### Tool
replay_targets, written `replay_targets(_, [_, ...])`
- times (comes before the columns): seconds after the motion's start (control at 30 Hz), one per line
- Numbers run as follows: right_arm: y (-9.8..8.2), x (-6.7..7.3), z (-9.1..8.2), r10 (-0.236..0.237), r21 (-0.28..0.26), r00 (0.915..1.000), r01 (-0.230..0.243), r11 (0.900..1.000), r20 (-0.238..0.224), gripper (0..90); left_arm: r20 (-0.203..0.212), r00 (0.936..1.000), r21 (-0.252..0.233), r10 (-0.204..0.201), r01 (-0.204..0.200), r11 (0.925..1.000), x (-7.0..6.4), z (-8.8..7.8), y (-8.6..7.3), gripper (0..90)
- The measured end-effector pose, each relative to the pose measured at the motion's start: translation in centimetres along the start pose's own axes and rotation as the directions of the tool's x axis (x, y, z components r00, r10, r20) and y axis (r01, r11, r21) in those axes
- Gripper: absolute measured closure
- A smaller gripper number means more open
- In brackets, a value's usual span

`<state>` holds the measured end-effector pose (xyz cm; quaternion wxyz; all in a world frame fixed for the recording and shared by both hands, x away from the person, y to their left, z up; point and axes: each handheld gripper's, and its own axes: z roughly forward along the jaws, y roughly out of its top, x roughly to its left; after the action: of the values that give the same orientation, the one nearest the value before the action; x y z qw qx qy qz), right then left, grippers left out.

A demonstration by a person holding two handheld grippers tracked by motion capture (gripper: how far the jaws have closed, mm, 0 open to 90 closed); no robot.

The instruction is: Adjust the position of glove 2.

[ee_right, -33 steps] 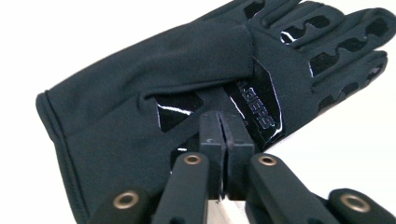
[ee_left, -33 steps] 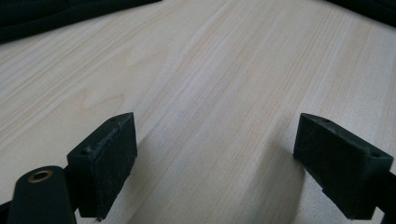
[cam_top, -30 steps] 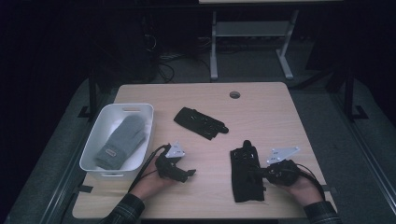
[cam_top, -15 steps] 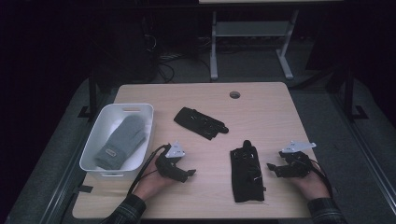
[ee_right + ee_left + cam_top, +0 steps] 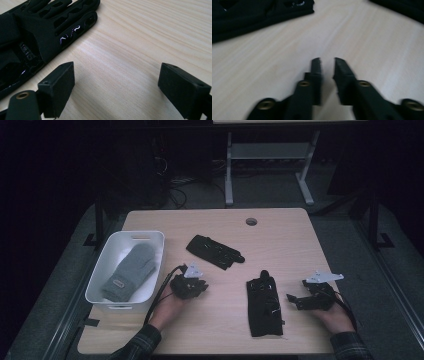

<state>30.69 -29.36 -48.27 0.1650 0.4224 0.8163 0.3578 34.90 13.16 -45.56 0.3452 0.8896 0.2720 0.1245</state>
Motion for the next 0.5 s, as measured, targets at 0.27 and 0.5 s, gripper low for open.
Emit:
replay_targets(0.27, [0.0,0.0,0.0,0.000,0.000,1.0000,0.000,1.000,0.000,13.5,-0.031,0.9995,-0.003,-0.003,0.003,1.0000,2.1,2.4,3.6,89.3])
replay_targets(0.5, [0.0,0.0,0.0,-0.001,0.000,1.0000,0.001,1.000,-0.001,13.4,-0.011,0.9999,-0.033,0.003,-0.004,0.9994,3.8,4.8,5.8,89.3])
